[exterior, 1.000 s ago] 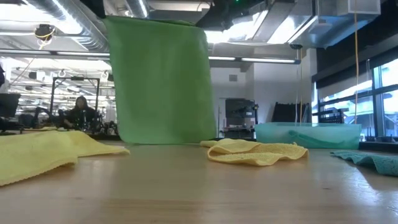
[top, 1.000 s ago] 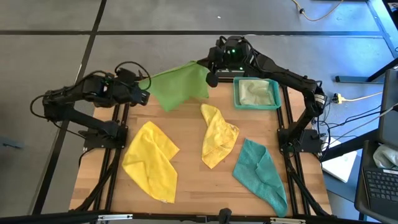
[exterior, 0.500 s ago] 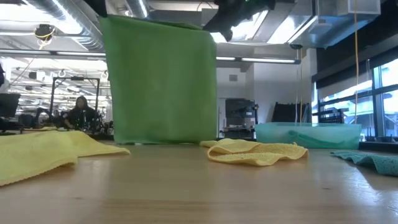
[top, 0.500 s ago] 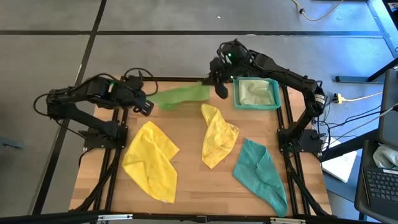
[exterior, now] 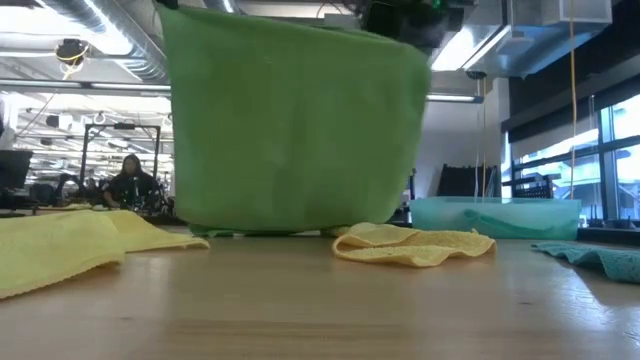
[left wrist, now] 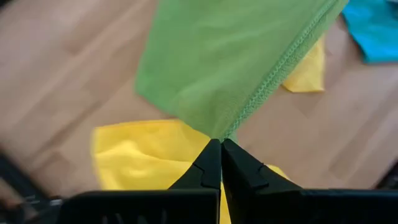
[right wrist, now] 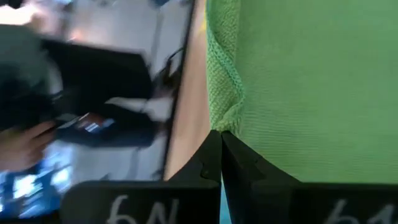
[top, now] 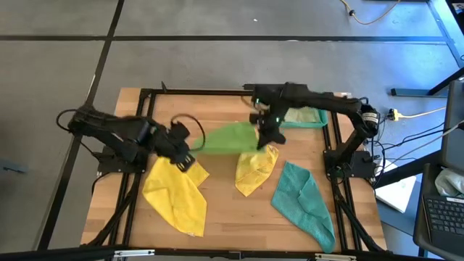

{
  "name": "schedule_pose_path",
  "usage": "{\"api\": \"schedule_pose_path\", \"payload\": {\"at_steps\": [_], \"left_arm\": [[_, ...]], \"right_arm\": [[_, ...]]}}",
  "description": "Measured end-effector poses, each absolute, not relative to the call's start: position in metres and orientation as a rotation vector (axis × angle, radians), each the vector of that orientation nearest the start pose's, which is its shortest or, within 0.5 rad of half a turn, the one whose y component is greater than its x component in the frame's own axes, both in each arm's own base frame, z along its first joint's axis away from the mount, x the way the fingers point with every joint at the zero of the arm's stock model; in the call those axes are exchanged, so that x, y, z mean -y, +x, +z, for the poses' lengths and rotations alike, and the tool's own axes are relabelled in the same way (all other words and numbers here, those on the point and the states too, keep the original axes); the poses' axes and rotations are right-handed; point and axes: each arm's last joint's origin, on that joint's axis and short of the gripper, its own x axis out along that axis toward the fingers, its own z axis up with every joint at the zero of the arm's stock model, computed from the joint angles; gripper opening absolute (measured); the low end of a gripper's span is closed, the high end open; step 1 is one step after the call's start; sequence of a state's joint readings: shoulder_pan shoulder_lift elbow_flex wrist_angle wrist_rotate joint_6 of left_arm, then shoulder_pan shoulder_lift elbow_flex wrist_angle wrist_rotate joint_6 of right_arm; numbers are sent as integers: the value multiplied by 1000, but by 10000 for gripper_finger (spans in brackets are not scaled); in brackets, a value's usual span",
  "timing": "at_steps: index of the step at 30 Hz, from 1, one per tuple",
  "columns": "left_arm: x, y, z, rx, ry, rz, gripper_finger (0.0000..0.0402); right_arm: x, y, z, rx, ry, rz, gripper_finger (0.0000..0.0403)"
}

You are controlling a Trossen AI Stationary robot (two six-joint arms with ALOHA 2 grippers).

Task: Fold microfiber towels
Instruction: Move the green microfiber cloth to the middle right of the table

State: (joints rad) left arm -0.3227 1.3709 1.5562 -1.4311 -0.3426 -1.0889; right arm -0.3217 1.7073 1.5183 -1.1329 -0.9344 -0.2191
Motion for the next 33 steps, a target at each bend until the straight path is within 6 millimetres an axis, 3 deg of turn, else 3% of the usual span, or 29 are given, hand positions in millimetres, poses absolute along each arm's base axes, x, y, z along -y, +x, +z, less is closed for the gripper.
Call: {"api": "schedule_pose_path", "payload": {"at_steps": [8, 14, 21, 28, 33], "left_arm": [[120, 266, 333, -1108, -529, 517, 0], [153, 292, 296, -1168, -495, 471, 0], [161, 303, 267, -1257, -442, 510, 0], [157, 305, 266, -1218, -416, 570, 0], [153, 304, 267, -1220, -379, 574, 0]], "right_arm": [[16, 309, 235, -1187, 686, 850, 5], [-9, 299, 211, -1275, 678, 900, 5], [0, 294, 204, -1349, 625, 791, 5], [25, 299, 214, -1294, 631, 709, 5], [30, 298, 217, -1270, 690, 730, 5]]}}
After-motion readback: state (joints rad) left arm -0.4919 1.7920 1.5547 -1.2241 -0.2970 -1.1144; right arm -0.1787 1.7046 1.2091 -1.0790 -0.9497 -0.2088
